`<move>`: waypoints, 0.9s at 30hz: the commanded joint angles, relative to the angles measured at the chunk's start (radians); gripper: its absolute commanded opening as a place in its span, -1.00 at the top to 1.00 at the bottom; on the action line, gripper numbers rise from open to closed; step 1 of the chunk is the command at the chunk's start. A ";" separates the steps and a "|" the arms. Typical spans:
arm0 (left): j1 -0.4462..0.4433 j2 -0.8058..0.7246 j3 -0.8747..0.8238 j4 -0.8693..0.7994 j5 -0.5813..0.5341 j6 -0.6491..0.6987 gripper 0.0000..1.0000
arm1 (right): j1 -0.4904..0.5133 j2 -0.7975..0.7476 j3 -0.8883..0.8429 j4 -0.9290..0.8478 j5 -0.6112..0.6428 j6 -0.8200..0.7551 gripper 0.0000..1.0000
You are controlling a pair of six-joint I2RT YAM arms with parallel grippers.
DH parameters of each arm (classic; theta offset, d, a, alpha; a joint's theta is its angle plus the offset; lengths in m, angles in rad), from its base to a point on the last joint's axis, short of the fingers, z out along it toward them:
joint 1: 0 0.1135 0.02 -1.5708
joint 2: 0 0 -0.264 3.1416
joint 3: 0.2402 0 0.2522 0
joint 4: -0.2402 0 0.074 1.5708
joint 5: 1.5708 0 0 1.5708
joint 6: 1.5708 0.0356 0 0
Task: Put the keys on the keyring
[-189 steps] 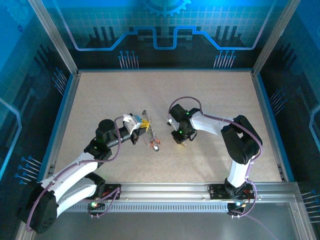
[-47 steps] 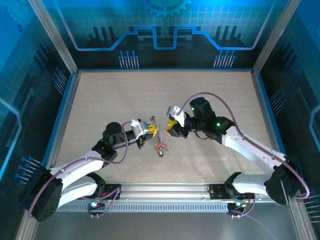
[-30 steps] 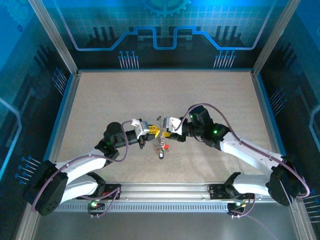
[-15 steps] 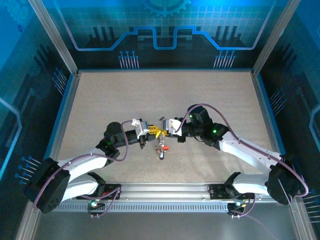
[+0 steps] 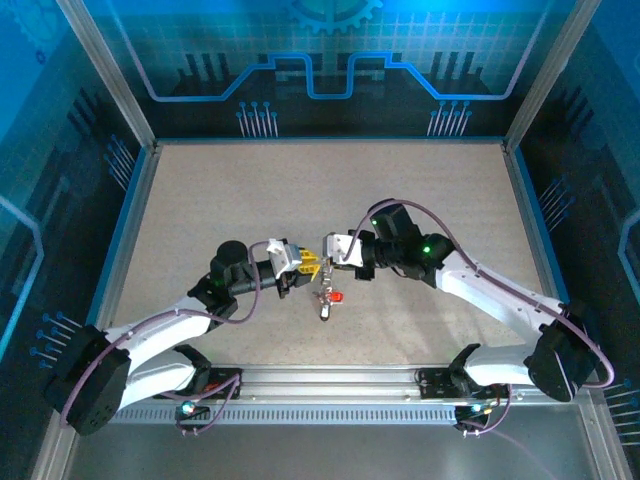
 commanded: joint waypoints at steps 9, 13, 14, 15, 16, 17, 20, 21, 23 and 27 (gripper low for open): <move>-0.004 0.016 0.045 0.002 -0.007 0.017 0.48 | 0.018 0.043 0.090 -0.101 -0.009 -0.027 1.00; -0.005 0.032 0.044 0.032 0.005 0.019 0.48 | 0.022 0.047 0.096 -0.104 -0.015 -0.024 1.00; -0.004 0.035 0.046 0.031 0.007 0.019 0.48 | 0.021 0.045 0.094 -0.099 -0.020 -0.020 1.00; -0.005 0.036 0.048 0.030 0.012 0.018 0.48 | 0.021 0.045 0.094 -0.097 -0.025 -0.018 1.00; -0.006 0.039 0.049 0.029 0.015 0.019 0.48 | 0.021 0.047 0.096 -0.099 -0.029 -0.018 1.00; -0.006 0.043 0.048 0.027 0.020 0.028 0.49 | 0.021 0.048 0.098 -0.102 -0.034 -0.017 1.00; -0.008 0.057 0.051 0.022 0.022 0.047 0.50 | 0.021 0.052 0.098 -0.103 -0.049 -0.015 1.00; -0.008 0.055 0.054 0.021 0.022 0.046 0.51 | 0.022 0.052 0.095 -0.099 -0.057 -0.015 1.00; -0.011 0.051 0.057 0.020 0.023 0.043 0.53 | 0.023 0.053 0.087 -0.088 -0.068 -0.017 1.00; -0.014 0.060 0.062 0.021 0.029 0.049 0.57 | 0.022 0.058 0.079 -0.073 -0.074 -0.006 1.00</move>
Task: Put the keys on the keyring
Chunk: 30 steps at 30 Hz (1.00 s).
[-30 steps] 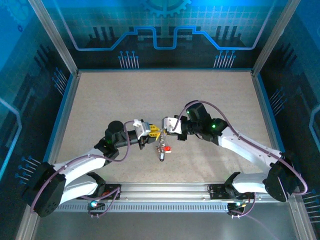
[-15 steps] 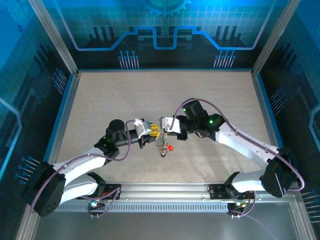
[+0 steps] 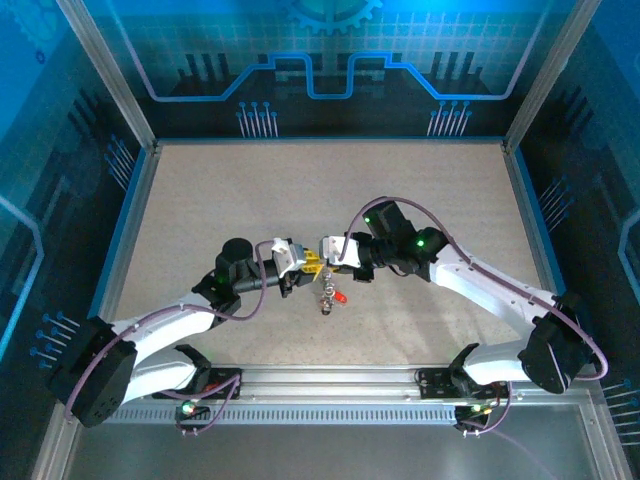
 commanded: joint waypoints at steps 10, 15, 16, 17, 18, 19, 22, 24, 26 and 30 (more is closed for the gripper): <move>-0.037 0.006 0.033 0.025 0.010 0.047 0.69 | 0.010 -0.003 -0.009 0.083 -0.047 0.032 1.00; -0.042 0.005 0.033 0.040 0.010 0.049 1.00 | -0.007 -0.003 -0.008 0.065 -0.106 0.025 0.89; -0.042 0.000 0.031 0.051 0.009 0.046 1.00 | -0.019 -0.009 -0.008 0.063 -0.135 0.033 0.85; -0.043 -0.008 0.024 0.061 0.008 0.038 1.00 | -0.033 -0.018 -0.013 0.065 -0.164 0.034 0.78; -0.041 -0.015 0.017 0.075 0.005 0.034 1.00 | -0.046 -0.027 -0.022 0.068 -0.188 0.034 0.72; -0.041 -0.019 0.005 0.100 0.006 0.029 1.00 | -0.062 -0.041 -0.030 0.075 -0.218 0.034 0.64; -0.036 -0.018 -0.015 0.172 0.018 -0.007 1.00 | -0.104 -0.082 -0.056 0.092 -0.289 0.041 0.48; -0.032 -0.015 -0.021 0.213 0.033 -0.038 1.00 | -0.116 -0.099 -0.067 0.091 -0.296 0.037 0.44; -0.031 -0.008 -0.028 0.260 0.044 -0.063 1.00 | -0.120 -0.114 -0.078 0.089 -0.280 0.024 0.44; -0.023 0.015 -0.034 0.328 0.067 -0.099 1.00 | -0.122 -0.126 -0.088 0.107 -0.276 0.027 0.51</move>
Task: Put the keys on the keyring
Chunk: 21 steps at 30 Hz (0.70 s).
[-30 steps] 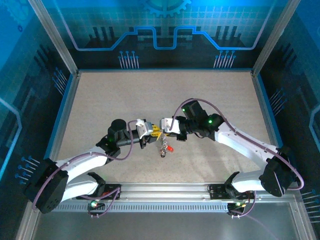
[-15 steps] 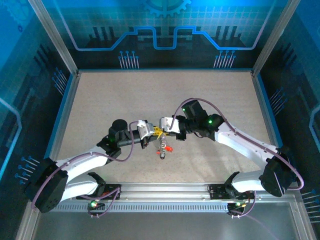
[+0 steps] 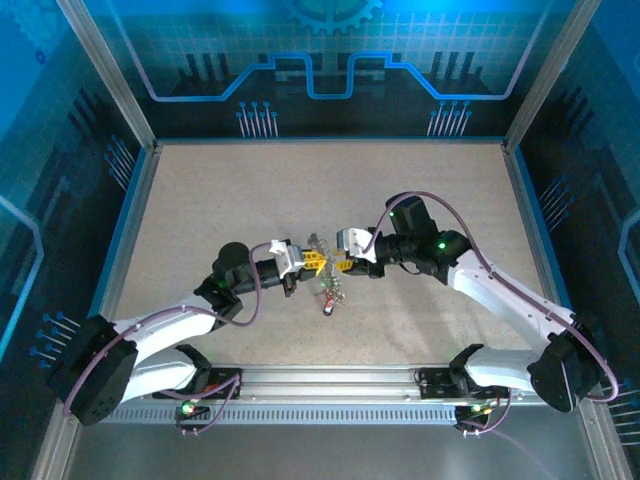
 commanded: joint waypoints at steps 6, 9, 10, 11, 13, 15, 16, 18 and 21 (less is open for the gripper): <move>0.009 0.049 -0.005 0.209 0.088 -0.081 1.00 | -0.009 -0.002 -0.015 0.065 -0.028 0.003 0.57; 0.010 0.068 -0.004 0.248 0.098 -0.108 1.00 | -0.009 0.006 -0.015 0.085 -0.036 0.011 0.57; 0.011 0.074 -0.006 0.261 0.099 -0.114 1.00 | -0.009 0.010 -0.008 0.079 -0.044 0.008 0.59; 0.010 0.080 -0.008 0.271 0.101 -0.117 1.00 | -0.008 0.011 -0.004 0.076 -0.049 0.006 0.60; 0.010 0.095 -0.012 0.299 0.099 -0.125 1.00 | -0.007 0.012 -0.004 0.077 -0.052 0.006 0.66; 0.010 0.109 -0.016 0.337 0.096 -0.139 1.00 | -0.008 0.013 -0.006 0.076 -0.052 0.007 0.67; 0.010 0.115 -0.018 0.352 0.095 -0.145 1.00 | -0.007 0.016 -0.006 0.075 -0.050 0.004 0.67; 0.010 0.124 -0.018 0.362 0.092 -0.147 1.00 | -0.008 0.015 -0.010 0.072 -0.041 0.000 0.61; 0.010 0.142 -0.021 0.384 0.086 -0.145 1.00 | -0.009 0.006 -0.027 0.089 -0.026 0.003 0.60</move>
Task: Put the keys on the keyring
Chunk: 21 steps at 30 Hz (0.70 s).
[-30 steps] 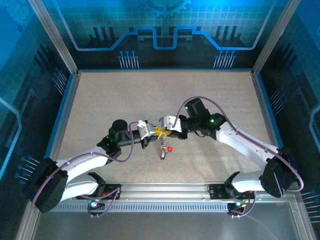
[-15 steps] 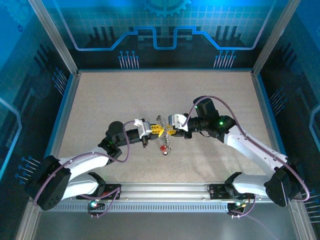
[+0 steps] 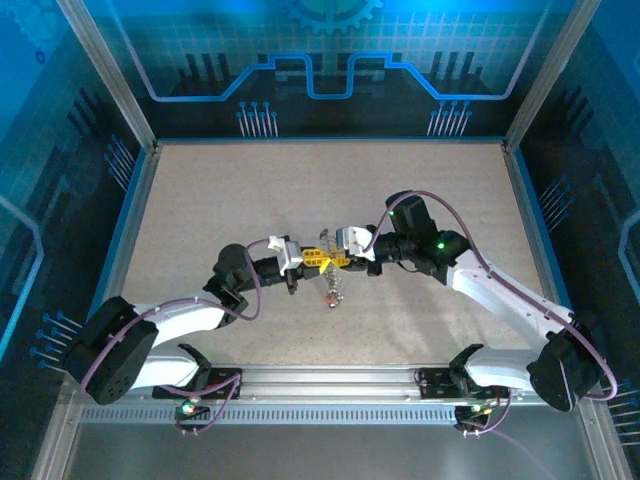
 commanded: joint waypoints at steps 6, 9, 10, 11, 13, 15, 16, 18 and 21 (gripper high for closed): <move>0.004 0.034 -0.008 0.142 0.022 -0.028 1.00 | -0.014 -0.008 -0.021 0.020 -0.014 0.000 0.85; 0.004 0.037 -0.012 0.167 0.002 -0.033 0.99 | -0.014 -0.005 -0.014 0.009 -0.010 -0.006 0.92; 0.004 0.035 -0.014 0.163 -0.021 -0.033 0.72 | -0.014 -0.002 -0.008 -0.001 -0.008 -0.007 0.95; 0.005 0.033 -0.017 0.147 -0.041 -0.026 0.60 | -0.014 -0.001 -0.002 -0.010 0.000 -0.008 0.95; 0.005 0.022 -0.016 0.076 -0.066 0.024 0.53 | -0.012 0.006 0.015 -0.037 0.031 -0.014 0.98; 0.004 0.001 -0.009 -0.001 -0.090 0.058 0.53 | -0.006 0.013 0.031 -0.070 0.067 -0.025 0.97; 0.004 -0.012 -0.004 -0.041 -0.101 0.072 0.53 | -0.003 0.018 0.041 -0.087 0.087 -0.032 0.97; 0.005 -0.042 0.010 -0.129 -0.116 0.108 0.54 | 0.005 0.025 0.056 -0.113 0.113 -0.045 0.96; 0.004 -0.062 0.036 -0.265 -0.131 0.167 0.57 | 0.013 0.029 0.063 -0.119 0.118 -0.044 0.94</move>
